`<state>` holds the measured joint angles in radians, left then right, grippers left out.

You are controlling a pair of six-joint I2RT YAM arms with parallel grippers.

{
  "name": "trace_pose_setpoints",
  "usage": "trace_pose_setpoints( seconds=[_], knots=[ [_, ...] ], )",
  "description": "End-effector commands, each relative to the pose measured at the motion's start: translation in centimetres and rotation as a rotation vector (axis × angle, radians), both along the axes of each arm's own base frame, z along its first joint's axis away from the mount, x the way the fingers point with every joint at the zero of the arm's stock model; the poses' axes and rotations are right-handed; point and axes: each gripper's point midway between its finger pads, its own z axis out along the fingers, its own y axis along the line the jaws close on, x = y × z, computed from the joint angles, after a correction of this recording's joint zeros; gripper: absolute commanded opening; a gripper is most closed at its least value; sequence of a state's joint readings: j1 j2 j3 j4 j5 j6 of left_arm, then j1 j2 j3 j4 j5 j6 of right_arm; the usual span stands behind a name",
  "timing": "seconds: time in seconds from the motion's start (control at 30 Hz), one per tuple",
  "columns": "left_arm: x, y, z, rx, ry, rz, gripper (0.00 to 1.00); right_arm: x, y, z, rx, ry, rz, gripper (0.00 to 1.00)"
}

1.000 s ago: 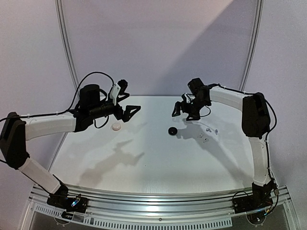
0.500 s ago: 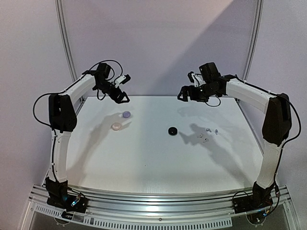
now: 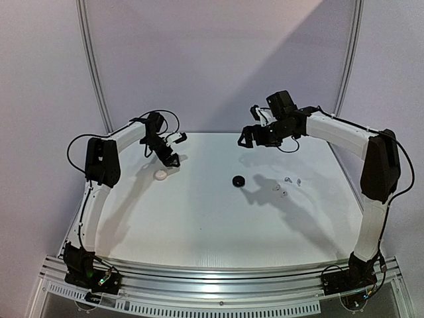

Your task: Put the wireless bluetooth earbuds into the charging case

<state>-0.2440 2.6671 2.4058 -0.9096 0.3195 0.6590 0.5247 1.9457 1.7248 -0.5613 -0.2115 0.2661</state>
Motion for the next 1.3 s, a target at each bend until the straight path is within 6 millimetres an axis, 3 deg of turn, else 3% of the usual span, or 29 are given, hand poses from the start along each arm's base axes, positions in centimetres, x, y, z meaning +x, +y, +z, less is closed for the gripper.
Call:
trace_pose_setpoints(
  seconds=[0.0, 0.13, 0.3, 0.43, 0.5, 0.73, 0.8, 0.93, 1.07, 1.17, 1.27],
  knots=[
    [0.0, -0.9, -0.6, -0.023, -0.003, -0.045, 0.99, 0.0, 0.6, -0.1, -0.034, -0.001, 0.014, 0.99],
    [-0.3, -0.8, -1.5, -0.020, 0.015, -0.057, 0.93, 0.2, 0.6, 0.5, -0.036, -0.014, 0.010, 0.99],
    [0.4, -1.0, -1.8, -0.020, -0.013, -0.054, 0.67, 0.5, 1.1, 0.7, -0.020, -0.007, 0.018, 0.99],
    [0.3, -1.0, -2.1, -0.022, -0.005, -0.059, 0.62, 0.4, 1.3, 0.5, -0.025, 0.003, 0.023, 0.99],
    [0.1, -0.9, -2.2, -0.025, 0.002, -0.062, 0.55, 0.3, 1.2, 0.6, -0.030, 0.002, 0.023, 0.99],
    [-0.4, -1.2, -0.7, -0.040, -0.011, -0.086, 0.26, 0.1, 1.4, 0.7, -0.031, 0.002, 0.027, 0.99],
    [-0.6, -1.5, 0.1, -0.036, -0.030, -0.111, 0.23, 0.1, 1.5, 0.8, -0.028, -0.001, 0.027, 0.99],
    [-0.4, -2.5, 4.0, -0.061, -0.104, -0.144, 0.17, 0.3, 1.8, 2.0, 0.004, -0.026, 0.031, 0.99],
    [-1.3, -4.6, 11.1, -0.139, -0.228, -0.223, 0.14, 0.4, 2.3, 4.7, 0.064, -0.080, 0.032, 0.99],
    [-4.1, -6.5, 16.7, -0.164, -0.350, -0.364, 0.11, 0.3, 2.7, 7.0, 0.123, -0.123, 0.042, 0.99],
    [-8.7, -8.2, 21.2, -0.142, -0.485, -0.558, 0.10, -0.1, 3.5, 9.3, 0.199, -0.146, 0.067, 0.99]
  ],
)
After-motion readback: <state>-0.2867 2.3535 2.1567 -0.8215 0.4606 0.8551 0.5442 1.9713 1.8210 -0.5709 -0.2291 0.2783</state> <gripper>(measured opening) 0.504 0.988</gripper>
